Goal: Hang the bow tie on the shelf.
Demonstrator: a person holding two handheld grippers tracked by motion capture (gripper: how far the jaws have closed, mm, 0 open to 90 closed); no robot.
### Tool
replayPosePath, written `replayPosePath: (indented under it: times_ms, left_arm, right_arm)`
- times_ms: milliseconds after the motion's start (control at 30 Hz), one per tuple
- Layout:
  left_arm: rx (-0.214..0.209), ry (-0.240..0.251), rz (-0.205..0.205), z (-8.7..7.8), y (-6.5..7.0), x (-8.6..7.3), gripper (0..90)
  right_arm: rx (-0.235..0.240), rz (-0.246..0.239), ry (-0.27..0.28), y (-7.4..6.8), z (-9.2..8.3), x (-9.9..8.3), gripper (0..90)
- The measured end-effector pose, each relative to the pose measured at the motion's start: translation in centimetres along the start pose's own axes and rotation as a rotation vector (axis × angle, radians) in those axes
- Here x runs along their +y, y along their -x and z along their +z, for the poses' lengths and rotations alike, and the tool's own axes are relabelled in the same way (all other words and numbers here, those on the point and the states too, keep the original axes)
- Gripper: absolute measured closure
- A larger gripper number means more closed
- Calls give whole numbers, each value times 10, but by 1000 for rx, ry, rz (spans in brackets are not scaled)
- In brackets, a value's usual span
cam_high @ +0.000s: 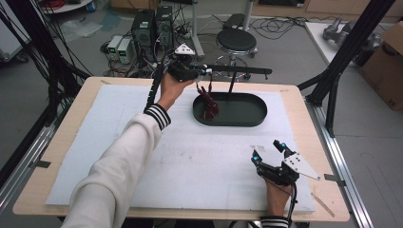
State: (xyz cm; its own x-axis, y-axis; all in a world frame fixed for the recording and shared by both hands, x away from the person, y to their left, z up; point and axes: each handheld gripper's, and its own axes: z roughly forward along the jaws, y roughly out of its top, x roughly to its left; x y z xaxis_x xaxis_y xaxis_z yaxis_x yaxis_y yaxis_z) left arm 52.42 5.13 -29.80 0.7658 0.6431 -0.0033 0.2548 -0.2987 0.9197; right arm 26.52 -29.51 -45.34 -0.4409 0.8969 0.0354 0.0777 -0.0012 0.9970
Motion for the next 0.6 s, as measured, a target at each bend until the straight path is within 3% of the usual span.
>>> replayPosePath:
  times_ms: [467,600]
  left_arm:
    - [15,-16,-22,-5,-2,-14,800]
    - [15,-25,-29,-6,-3,-17,754]
  right_arm:
    - [2,-6,4,0,0,0,111]
    - [2,-4,4,0,0,0,111]
